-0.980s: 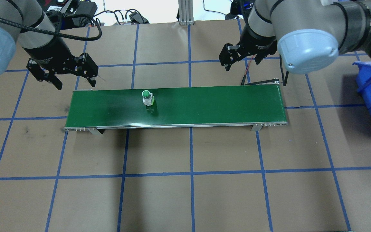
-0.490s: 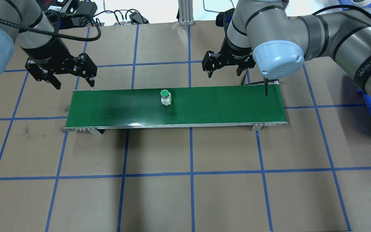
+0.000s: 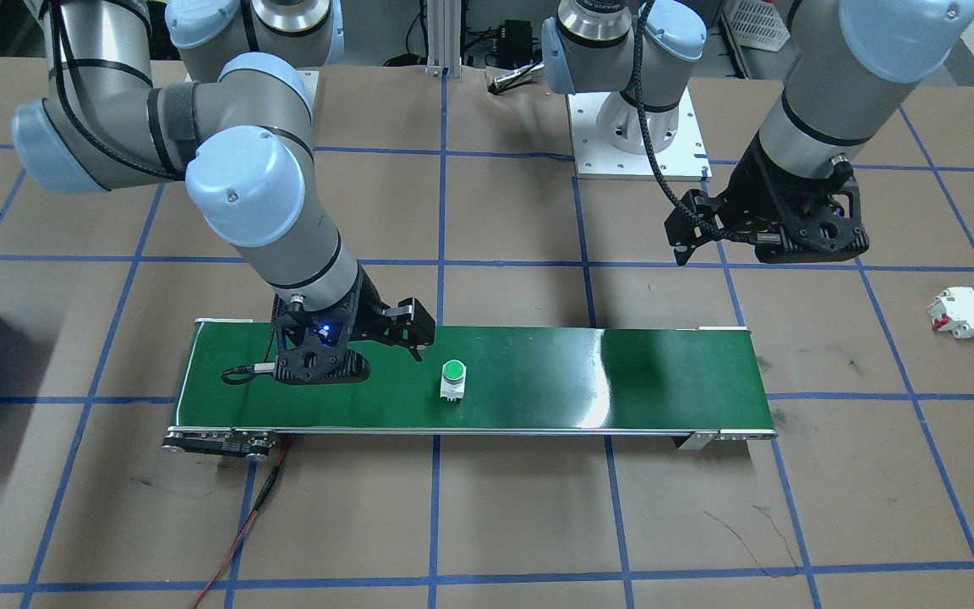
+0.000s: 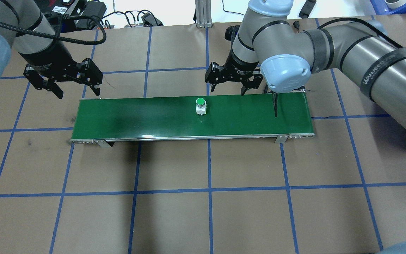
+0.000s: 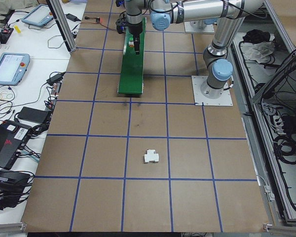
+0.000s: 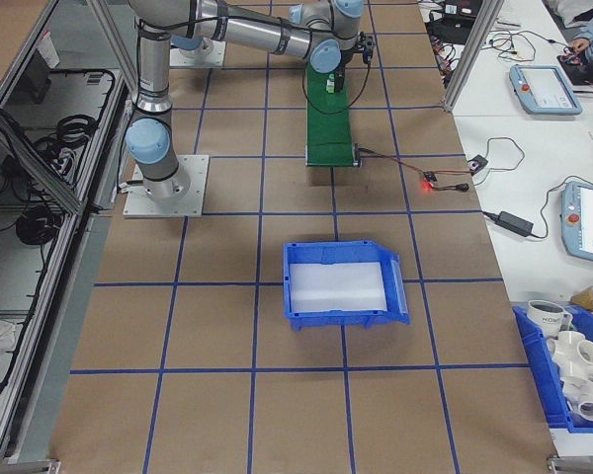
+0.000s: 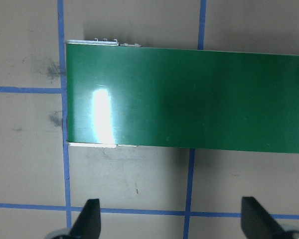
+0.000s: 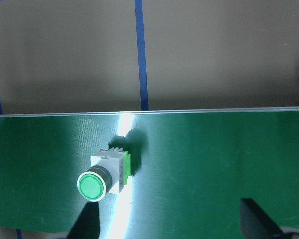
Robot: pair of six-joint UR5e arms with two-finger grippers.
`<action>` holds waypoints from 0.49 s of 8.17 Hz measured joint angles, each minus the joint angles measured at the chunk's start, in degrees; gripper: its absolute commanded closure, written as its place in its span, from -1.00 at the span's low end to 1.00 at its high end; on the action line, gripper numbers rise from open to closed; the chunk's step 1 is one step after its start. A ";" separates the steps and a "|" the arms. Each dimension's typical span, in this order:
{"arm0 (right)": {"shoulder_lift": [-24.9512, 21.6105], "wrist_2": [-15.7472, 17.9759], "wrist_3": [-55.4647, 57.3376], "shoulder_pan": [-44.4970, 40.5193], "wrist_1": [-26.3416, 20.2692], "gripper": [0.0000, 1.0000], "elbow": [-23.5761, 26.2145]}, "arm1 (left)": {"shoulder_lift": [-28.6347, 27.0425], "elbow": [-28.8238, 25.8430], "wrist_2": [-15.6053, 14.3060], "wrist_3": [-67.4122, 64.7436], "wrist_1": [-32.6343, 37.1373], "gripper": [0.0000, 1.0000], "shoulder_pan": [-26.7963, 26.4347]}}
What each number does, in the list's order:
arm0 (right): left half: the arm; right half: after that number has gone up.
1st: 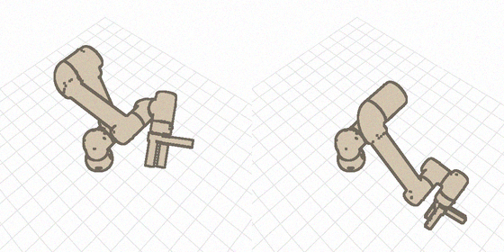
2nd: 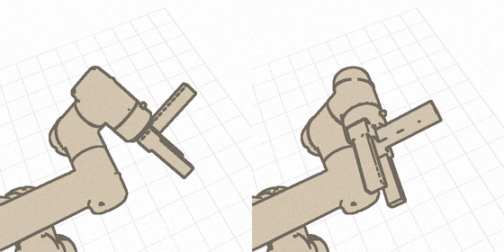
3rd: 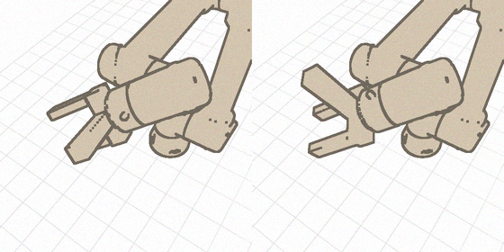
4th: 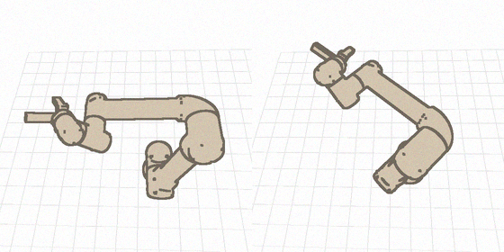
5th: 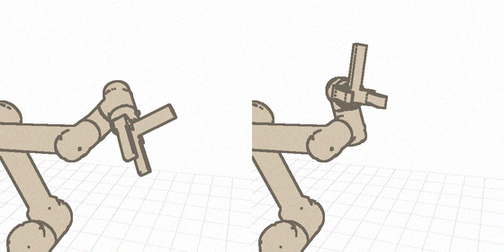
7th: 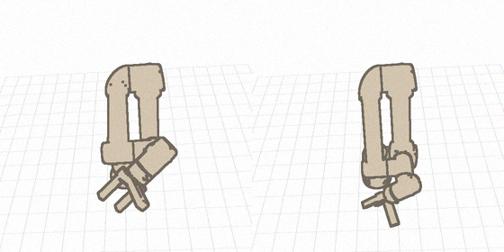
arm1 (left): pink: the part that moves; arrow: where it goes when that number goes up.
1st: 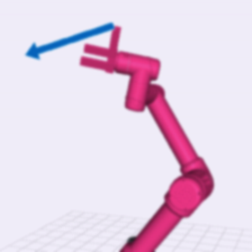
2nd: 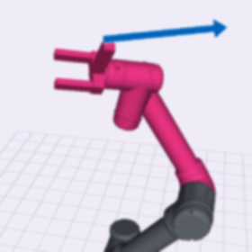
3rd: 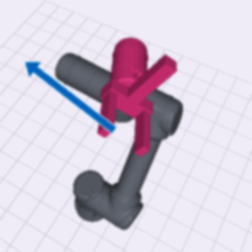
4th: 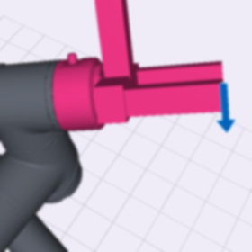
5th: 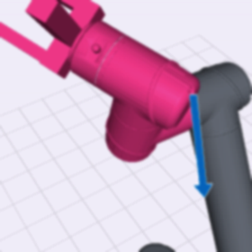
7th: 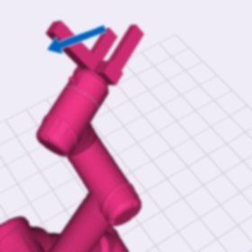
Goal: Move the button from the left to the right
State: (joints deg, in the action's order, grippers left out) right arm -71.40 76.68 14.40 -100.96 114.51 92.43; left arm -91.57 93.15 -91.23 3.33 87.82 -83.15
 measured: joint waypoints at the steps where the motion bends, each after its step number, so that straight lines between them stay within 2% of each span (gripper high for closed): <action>1: 0.92 -0.42 0.45 -0.17 0.42 -1.00 -0.01 | 0.03 0.05 0.00 0.04 0.03 -1.00 0.52; 3: 2.22 -0.48 0.87 -0.25 0.58 -1.00 0.02 | 0.07 0.10 0.00 0.08 0.03 -1.00 0.90; 4: 3.03 -0.13 0.92 -0.27 0.63 -0.74 0.09 | 0.07 0.10 0.00 0.06 0.05 -1.00 0.93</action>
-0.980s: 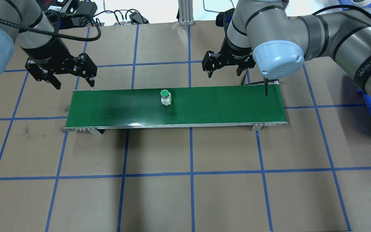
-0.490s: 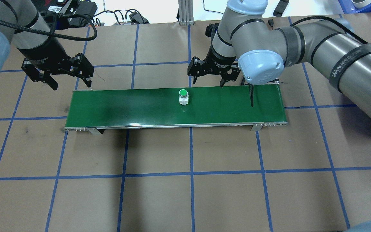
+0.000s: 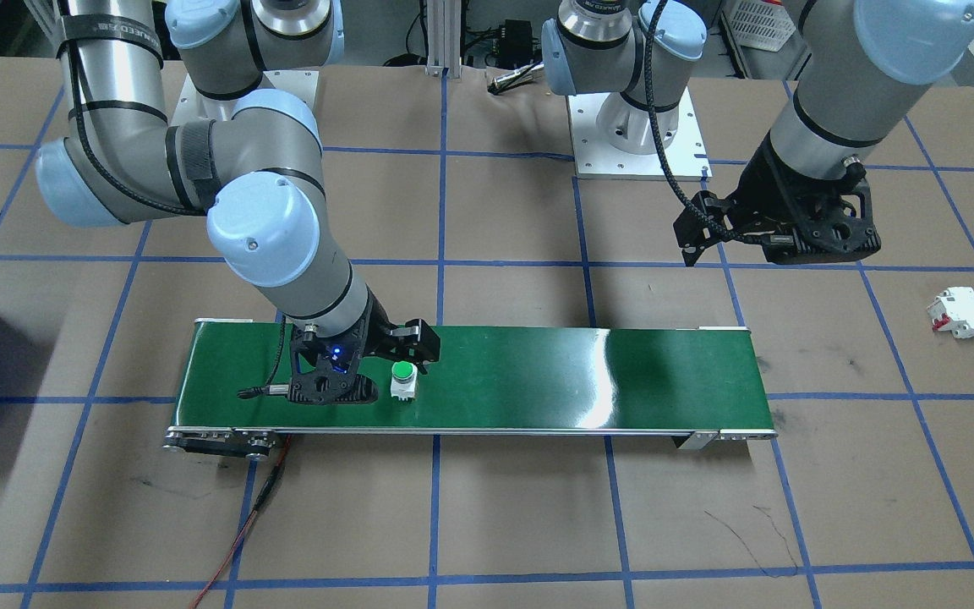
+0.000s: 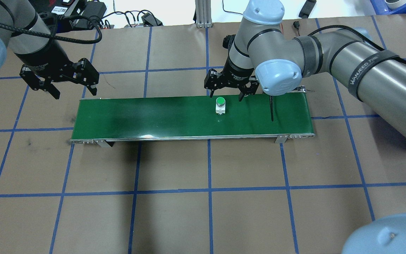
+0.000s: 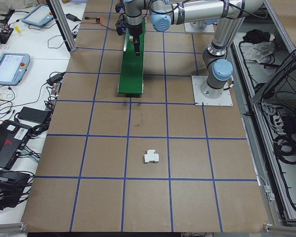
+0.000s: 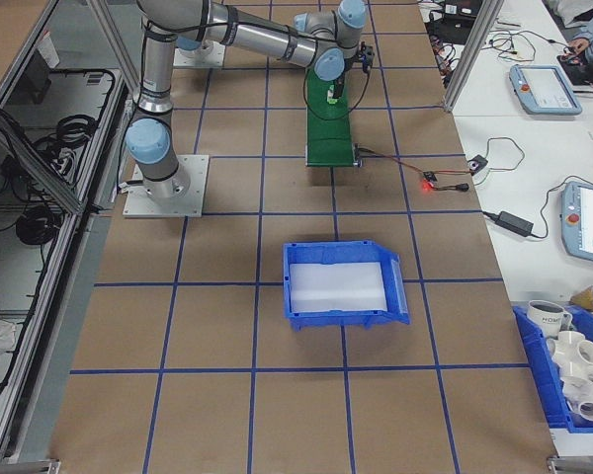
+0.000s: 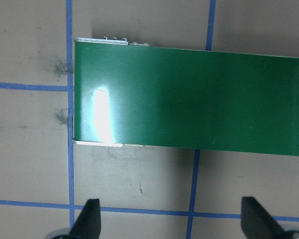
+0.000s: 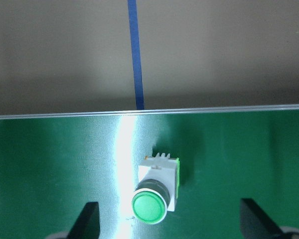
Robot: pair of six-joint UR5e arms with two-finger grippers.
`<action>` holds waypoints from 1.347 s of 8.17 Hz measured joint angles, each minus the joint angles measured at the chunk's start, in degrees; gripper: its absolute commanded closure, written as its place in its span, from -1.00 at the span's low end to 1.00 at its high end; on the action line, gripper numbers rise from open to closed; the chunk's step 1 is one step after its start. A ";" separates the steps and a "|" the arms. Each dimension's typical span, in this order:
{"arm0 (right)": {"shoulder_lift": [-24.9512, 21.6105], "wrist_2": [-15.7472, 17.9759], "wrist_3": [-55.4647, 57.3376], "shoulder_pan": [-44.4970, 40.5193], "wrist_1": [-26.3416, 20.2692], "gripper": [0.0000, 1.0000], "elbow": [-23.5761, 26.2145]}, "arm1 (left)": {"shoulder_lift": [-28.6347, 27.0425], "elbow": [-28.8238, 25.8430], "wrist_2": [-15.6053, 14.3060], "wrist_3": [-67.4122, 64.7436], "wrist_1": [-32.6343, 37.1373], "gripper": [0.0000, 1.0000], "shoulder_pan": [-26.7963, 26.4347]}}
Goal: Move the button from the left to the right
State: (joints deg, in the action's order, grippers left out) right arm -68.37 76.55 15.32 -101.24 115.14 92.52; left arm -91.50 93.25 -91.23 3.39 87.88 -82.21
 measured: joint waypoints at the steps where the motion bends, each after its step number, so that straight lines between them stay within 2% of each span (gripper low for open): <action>1: 0.80 1.75 -0.15 0.01 0.01 -0.18 0.18 | 0.00 0.00 0.00 0.00 0.01 -1.00 0.02; 2: 1.43 4.25 -0.40 0.04 -0.03 0.64 0.41 | 0.00 0.01 0.00 -0.01 0.01 -1.00 0.03; 3: 2.04 6.18 -1.00 0.06 -0.08 0.99 0.63 | 0.01 0.01 0.00 0.00 0.01 -1.00 0.03; 7: 3.04 11.97 -2.94 0.23 -0.16 1.00 0.75 | 0.01 -0.01 0.00 -0.01 -0.08 -1.00 0.07; 10: 1.75 13.55 -7.59 3.70 -0.63 1.00 -1.40 | 0.00 0.00 0.00 -0.04 -0.09 -1.00 0.07; 11: 0.56 13.89 -10.87 6.75 -2.30 1.00 -2.36 | 0.00 0.01 0.00 -0.04 -0.08 -1.00 0.09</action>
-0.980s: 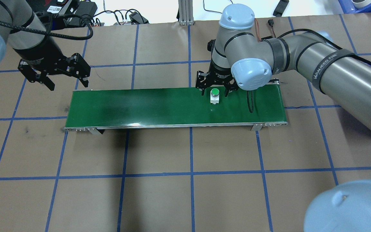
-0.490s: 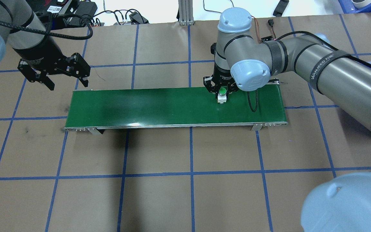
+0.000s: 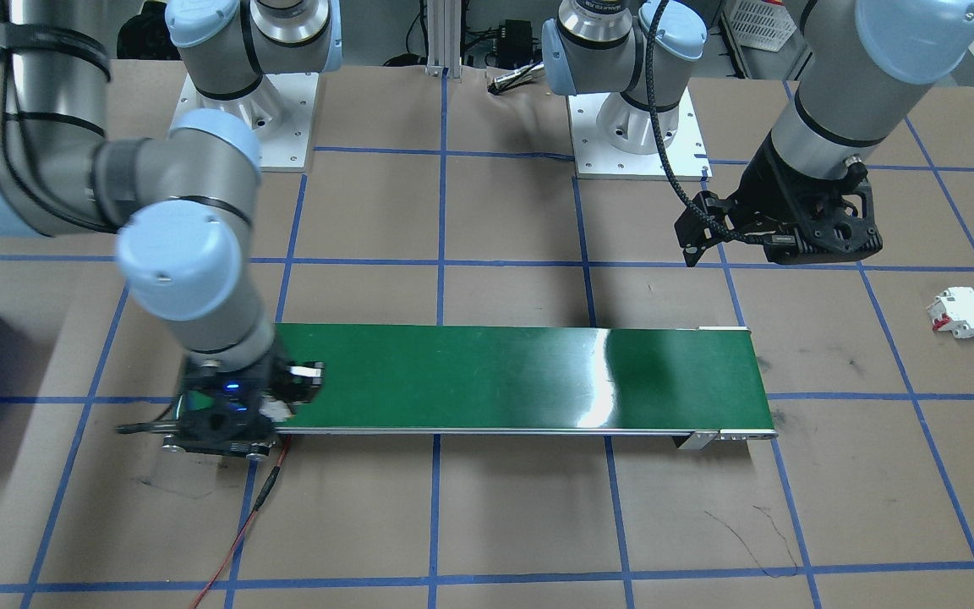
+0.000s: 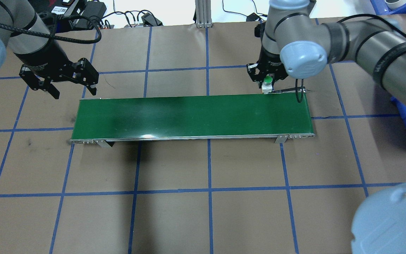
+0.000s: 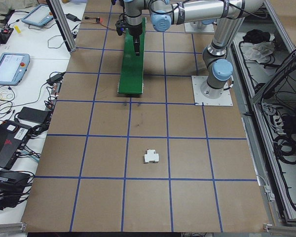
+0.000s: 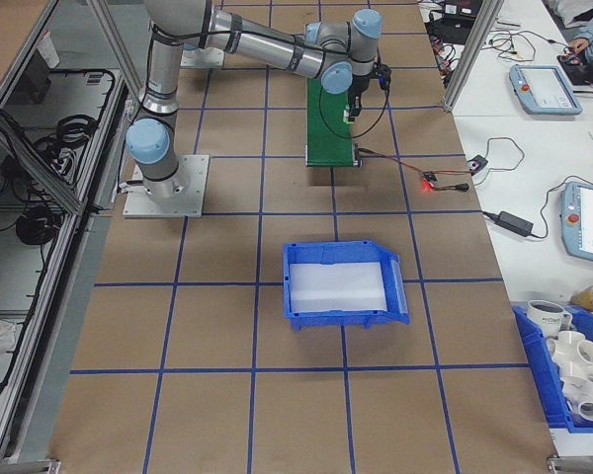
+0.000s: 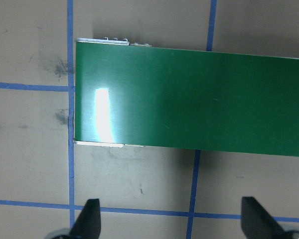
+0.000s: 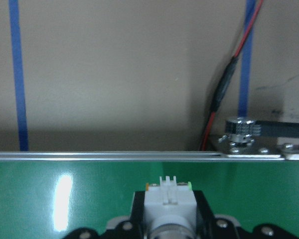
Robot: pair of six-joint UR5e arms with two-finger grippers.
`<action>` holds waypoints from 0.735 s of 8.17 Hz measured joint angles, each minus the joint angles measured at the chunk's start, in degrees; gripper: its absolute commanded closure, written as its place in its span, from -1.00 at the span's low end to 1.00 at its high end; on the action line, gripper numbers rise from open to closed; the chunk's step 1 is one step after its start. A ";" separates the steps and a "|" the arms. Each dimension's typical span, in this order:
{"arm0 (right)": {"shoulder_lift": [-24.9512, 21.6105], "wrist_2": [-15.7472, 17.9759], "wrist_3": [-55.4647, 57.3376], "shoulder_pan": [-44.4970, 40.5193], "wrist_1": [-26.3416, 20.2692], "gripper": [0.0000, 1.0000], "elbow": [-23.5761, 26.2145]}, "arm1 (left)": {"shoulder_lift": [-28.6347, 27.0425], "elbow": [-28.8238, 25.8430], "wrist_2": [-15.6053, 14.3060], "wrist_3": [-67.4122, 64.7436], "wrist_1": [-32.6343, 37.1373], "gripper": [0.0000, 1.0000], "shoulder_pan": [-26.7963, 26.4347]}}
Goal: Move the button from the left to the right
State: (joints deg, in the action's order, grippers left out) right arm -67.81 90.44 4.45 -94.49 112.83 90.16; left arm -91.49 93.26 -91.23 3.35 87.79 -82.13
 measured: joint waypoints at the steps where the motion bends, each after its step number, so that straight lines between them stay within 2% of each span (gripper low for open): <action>1: -1.81 0.13 -3.39 3.90 -3.09 1.00 -0.92 | 0.00 0.04 0.00 0.02 -0.03 -1.00 -0.01; 4: -6.19 1.07 -20.38 19.61 -11.48 1.00 -4.83 | 0.00 0.08 -0.06 0.00 -0.07 -1.00 -0.05; 6: -7.13 1.50 -33.32 31.82 -14.65 1.00 -6.17 | 0.00 0.08 -0.02 -0.01 -0.08 -1.00 0.10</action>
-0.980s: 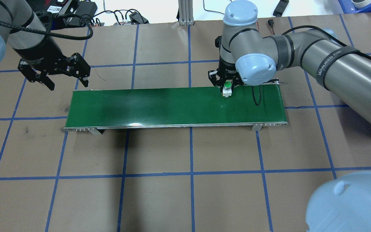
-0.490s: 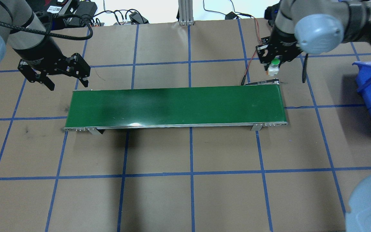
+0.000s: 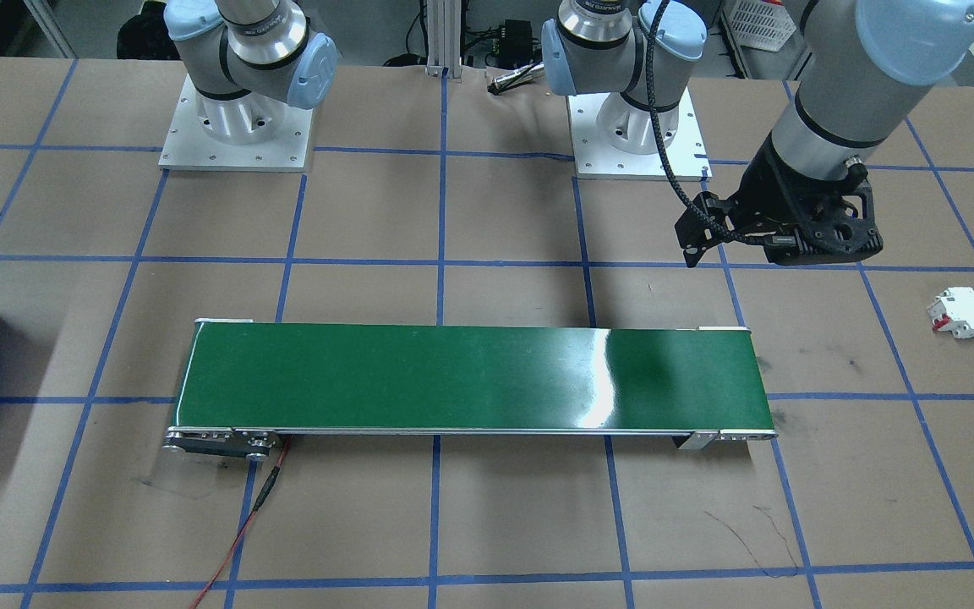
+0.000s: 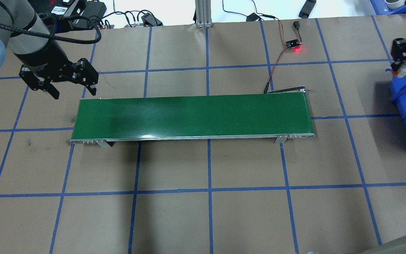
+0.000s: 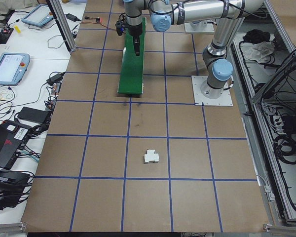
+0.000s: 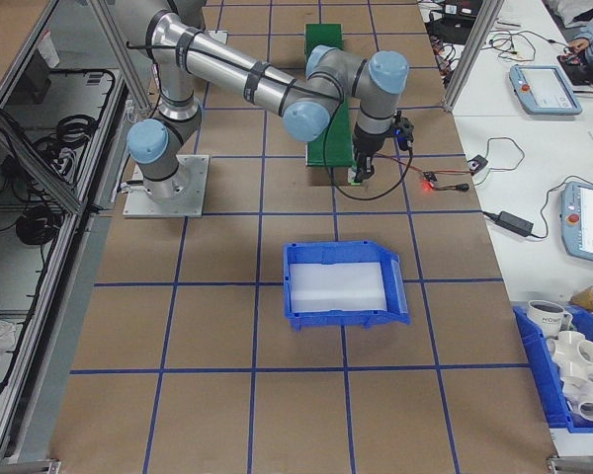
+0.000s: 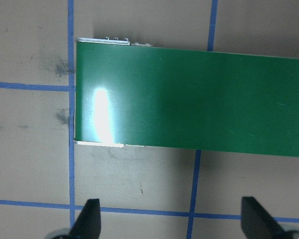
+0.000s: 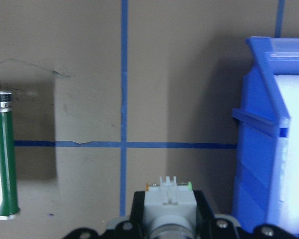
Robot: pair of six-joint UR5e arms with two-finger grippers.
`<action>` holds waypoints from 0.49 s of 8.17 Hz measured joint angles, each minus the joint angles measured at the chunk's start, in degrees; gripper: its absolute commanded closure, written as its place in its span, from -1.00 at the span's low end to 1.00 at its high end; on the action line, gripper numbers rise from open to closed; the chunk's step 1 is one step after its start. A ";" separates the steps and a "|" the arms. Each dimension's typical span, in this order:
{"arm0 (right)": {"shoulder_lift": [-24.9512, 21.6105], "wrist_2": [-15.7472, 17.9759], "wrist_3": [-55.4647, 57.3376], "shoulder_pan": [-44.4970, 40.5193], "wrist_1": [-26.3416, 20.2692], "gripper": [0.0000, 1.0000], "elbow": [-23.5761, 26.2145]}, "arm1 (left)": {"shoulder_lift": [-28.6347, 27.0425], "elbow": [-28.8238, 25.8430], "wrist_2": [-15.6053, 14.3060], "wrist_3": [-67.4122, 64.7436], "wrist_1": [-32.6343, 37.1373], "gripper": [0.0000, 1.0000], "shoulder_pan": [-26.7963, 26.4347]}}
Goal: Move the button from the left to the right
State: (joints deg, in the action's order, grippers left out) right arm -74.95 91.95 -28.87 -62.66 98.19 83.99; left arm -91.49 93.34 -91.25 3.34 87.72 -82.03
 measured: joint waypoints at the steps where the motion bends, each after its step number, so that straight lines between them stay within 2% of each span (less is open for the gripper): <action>1: -0.10 0.01 -4.34 4.81 -0.29 1.00 -0.21 | 0.01 0.00 0.01 0.00 0.00 -1.00 0.06; 3: 0.38 0.36 -8.67 11.42 0.43 1.00 -0.22 | 0.18 0.00 -0.04 0.03 0.03 -1.00 0.15; 4: 1.14 0.90 -9.75 13.01 2.23 1.00 -0.18 | 0.22 0.01 -0.02 0.03 0.01 -1.00 0.17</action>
State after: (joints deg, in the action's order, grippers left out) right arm -73.80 92.85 -38.62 -49.65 100.42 83.81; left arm -91.27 93.34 -91.27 3.37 87.73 -81.86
